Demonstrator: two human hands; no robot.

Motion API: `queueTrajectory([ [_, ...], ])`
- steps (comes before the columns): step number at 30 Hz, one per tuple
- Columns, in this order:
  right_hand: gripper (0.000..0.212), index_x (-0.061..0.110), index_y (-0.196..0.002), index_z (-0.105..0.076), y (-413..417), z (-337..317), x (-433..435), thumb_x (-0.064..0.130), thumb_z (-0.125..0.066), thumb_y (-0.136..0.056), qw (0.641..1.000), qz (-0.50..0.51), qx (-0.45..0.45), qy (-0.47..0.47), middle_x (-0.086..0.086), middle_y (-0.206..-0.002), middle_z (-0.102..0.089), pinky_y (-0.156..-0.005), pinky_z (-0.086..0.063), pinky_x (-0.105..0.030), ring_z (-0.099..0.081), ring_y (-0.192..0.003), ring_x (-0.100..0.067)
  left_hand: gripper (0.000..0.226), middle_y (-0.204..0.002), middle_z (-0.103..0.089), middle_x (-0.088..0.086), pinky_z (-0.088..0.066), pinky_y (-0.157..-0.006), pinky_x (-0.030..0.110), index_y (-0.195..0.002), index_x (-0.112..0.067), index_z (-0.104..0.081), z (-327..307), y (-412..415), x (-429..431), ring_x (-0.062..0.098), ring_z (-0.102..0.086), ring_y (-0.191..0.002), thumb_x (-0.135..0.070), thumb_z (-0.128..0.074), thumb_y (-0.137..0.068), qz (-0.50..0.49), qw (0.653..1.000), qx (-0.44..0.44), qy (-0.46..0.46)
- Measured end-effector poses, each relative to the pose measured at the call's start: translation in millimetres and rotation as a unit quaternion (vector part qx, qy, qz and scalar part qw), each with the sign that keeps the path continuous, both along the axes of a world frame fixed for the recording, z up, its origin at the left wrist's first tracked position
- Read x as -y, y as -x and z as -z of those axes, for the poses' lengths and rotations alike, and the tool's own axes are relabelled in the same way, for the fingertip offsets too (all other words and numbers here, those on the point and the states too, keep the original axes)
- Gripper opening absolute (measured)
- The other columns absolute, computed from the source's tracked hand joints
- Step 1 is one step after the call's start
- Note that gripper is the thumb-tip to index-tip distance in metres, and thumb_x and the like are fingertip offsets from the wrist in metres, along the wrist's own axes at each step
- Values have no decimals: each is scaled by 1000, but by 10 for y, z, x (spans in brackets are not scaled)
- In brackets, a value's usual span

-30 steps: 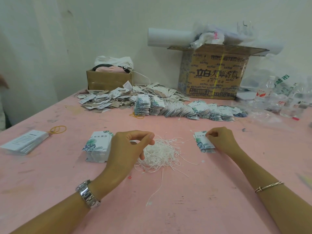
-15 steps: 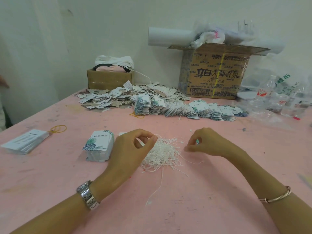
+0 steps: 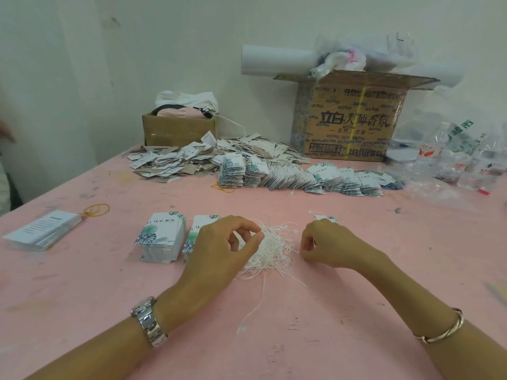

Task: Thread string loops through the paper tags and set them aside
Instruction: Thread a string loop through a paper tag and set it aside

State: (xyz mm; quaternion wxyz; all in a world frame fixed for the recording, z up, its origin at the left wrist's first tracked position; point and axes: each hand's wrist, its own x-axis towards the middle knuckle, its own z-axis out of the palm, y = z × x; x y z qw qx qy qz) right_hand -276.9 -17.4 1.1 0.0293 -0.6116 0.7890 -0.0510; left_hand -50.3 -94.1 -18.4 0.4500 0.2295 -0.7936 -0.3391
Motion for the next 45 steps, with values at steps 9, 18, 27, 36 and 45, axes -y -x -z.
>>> queueTrajectory([
  [9,12,22,-89,-55,13,-31,-6,18,-51,-100,984,-52,143,90,7,-65,-67,-59,-43,-24,-51,-53,-5,9,-82,-65,-16,-38,-61,9,-92,-27,-73,8,18,-26,9,-55,-64,-22,-74,-85,4,999,13,34],
  [18,8,17,-103,-56,-352,-140,-69,20,-60,-97,890,-218,331,224,2,-59,-60,-63,-37,-27,-49,-59,-12,46,-122,-63,-20,-42,-85,11,-136,-32,-53,12,64,-47,0,-56,-111,-32,-66,-92,78,995,61,31],
  [27,14,8,-99,-56,-396,-215,-106,17,-64,-91,815,-231,465,257,2,-55,-58,-61,-43,-26,-51,-54,-16,13,-81,-71,-13,-41,-82,16,-81,-26,-72,-74,58,-45,6,-63,-86,-36,-66,-88,114,993,25,-30],
  [36,14,14,-92,-54,-137,-254,-57,1,-52,-97,812,-14,521,264,10,-47,-34,-39,-20,-18,-23,-40,-7,13,-71,-70,-12,-42,-59,14,-79,-30,-73,-96,-7,45,2,-53,-59,-29,-67,-91,72,993,29,-85],
  [45,12,17,-86,-62,-148,-177,-64,7,-57,-90,947,104,299,49,2,-62,-57,-43,-35,-16,-46,-49,-11,14,-71,-71,-12,-41,-59,20,-79,-26,-74,-85,-13,73,-3,-55,-59,-33,-66,-90,36,995,20,-96],
])
